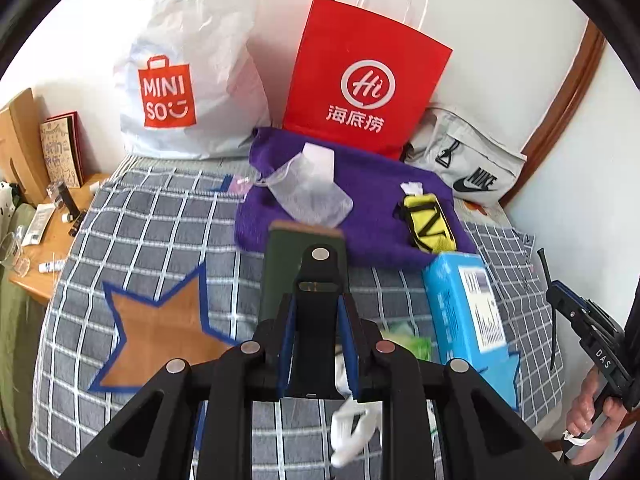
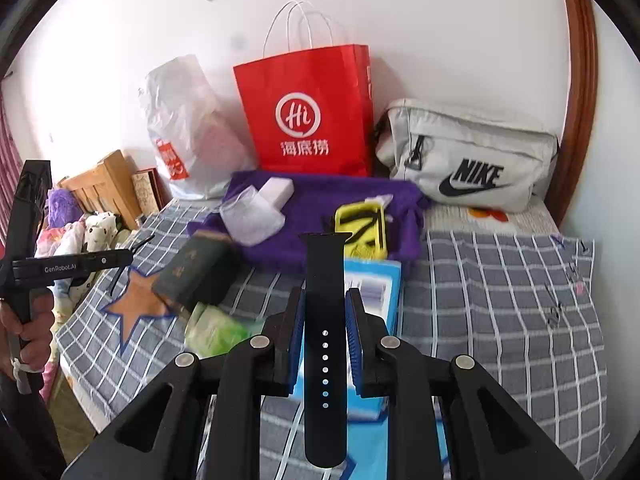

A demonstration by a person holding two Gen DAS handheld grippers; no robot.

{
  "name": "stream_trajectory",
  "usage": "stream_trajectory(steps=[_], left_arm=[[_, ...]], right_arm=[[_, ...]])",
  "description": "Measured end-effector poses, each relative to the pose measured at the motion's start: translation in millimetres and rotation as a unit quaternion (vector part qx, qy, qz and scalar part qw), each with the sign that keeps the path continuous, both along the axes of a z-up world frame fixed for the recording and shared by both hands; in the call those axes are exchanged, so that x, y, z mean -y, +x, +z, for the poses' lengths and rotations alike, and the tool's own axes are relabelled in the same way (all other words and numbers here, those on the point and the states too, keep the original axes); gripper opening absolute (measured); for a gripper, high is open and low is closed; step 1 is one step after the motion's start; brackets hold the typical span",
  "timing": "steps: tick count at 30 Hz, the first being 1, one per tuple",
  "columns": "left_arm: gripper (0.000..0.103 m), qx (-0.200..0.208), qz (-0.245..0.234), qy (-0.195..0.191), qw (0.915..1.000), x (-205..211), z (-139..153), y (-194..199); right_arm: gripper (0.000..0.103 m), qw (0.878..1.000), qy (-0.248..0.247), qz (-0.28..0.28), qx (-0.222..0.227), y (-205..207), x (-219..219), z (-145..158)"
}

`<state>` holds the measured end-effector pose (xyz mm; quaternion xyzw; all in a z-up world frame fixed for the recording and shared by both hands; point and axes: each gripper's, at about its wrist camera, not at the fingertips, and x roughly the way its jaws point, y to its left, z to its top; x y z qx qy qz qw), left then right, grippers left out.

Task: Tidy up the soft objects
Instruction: 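Lift and carry the black watch strap over the purple towel with both tools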

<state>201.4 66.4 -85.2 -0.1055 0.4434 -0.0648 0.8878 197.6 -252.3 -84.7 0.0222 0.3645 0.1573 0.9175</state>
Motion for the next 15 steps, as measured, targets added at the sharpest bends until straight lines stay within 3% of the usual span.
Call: stream_trajectory(steps=[15], left_arm=[[0.021, 0.019, -0.019, -0.006, 0.9996, 17.8, 10.5, 75.0]], right_arm=[[0.02, 1.0, 0.015, 0.008, 0.022, 83.5, -17.0, 13.0]])
